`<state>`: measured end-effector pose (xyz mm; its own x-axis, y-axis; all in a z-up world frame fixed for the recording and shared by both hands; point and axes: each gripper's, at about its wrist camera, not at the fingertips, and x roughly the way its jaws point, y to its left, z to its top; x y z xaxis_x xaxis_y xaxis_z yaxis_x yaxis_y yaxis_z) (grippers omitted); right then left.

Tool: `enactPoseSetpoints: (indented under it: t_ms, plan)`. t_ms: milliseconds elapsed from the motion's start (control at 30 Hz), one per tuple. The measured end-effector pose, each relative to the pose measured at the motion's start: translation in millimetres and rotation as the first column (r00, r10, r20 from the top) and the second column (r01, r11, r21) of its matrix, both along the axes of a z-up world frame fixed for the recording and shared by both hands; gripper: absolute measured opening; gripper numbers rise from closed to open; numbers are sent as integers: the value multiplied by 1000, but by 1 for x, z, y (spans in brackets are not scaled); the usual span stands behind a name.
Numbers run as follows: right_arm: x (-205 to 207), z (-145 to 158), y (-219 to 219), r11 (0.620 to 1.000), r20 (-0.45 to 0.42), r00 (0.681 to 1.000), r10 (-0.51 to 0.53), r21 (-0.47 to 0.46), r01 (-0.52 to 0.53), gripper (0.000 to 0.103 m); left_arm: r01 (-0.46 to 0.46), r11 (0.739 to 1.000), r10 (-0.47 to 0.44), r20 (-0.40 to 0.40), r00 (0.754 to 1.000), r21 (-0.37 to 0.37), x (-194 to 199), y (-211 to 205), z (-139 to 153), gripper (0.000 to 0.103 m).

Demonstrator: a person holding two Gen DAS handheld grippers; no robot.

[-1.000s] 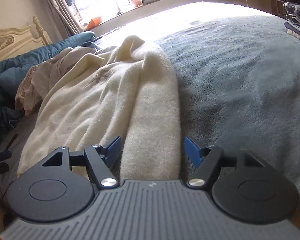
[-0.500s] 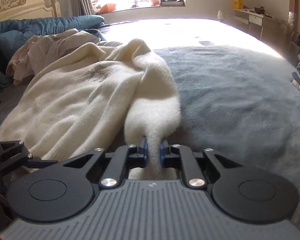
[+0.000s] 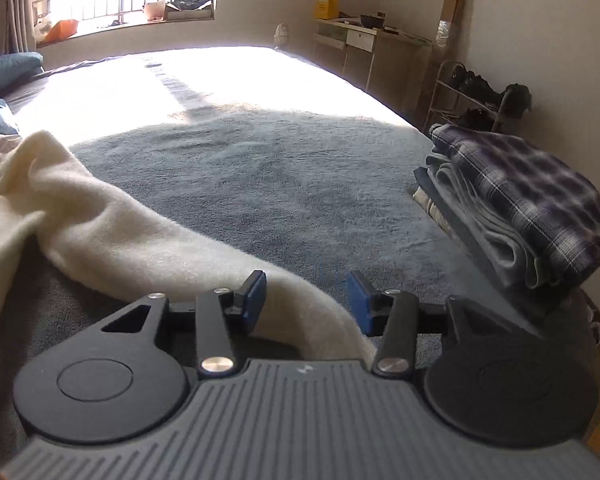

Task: Fold clothes

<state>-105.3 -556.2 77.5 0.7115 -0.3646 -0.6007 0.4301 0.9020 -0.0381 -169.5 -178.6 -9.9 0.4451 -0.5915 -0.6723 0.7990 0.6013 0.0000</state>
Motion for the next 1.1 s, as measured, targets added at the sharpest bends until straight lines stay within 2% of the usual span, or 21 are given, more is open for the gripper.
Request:
enactPoseSetpoints:
  t_ms: [33,100,167,267,367,433,533,667,767,833,867,933,967,1000,1033,1067,1100]
  plan:
    - [-15,1,-1,999,38,999,-15,42,14,51,4,1000,-4,-5,1000,-8,-2,3,1,36]
    - [-48,3,5,986,132,991,-26,169,4,57,7,1000,-8,-15,1000,-27,-6,9,5,56]
    - [-71,0,19,944,191,981,18,320,-79,68,-5,999,4,-12,1000,-49,-16,19,10,62]
    - [-102,-4,44,833,276,958,74,512,-211,71,-53,995,52,-15,999,-90,-31,49,23,65]
    - [-97,-21,92,732,257,949,185,608,-307,73,-145,975,143,-26,989,-166,-46,102,41,74]
    - [-92,-34,123,660,245,936,251,664,-351,74,-231,953,227,-39,973,-199,-52,145,51,74]
    - [-77,-54,160,603,214,931,296,714,-355,74,-385,899,384,-51,922,-209,-55,207,56,74]
    - [-55,-71,195,547,161,932,326,771,-325,74,-577,798,569,-94,817,-177,-43,276,50,74]
    - [-44,-78,215,518,138,928,346,797,-312,74,-631,762,614,-149,775,-145,-27,305,34,74]
    - [-42,-78,223,513,132,933,335,805,-298,74,-655,743,626,-201,753,-139,-17,316,20,74]
    - [-41,-78,227,511,129,936,329,809,-291,75,-660,738,629,-212,748,-141,-16,316,15,73]
    - [-40,-78,235,506,124,940,317,817,-278,75,-654,739,622,-211,754,-160,-16,314,7,71]
    - [-39,-79,239,503,121,943,311,821,-271,75,-642,747,611,-203,765,-173,-18,311,6,64]
    - [-39,-79,243,500,118,945,306,824,-264,75,-629,755,598,-201,776,-185,-20,309,5,53]
    - [-38,-79,246,499,114,947,299,828,-257,75,-619,760,588,-196,785,-198,-21,307,4,50]
    - [-38,-80,247,499,111,950,291,830,-250,75,-613,761,584,-186,790,-212,-22,305,2,42]
    - [-37,-81,247,497,107,953,284,833,-242,75,-609,761,581,-181,794,-226,-23,304,1,24]
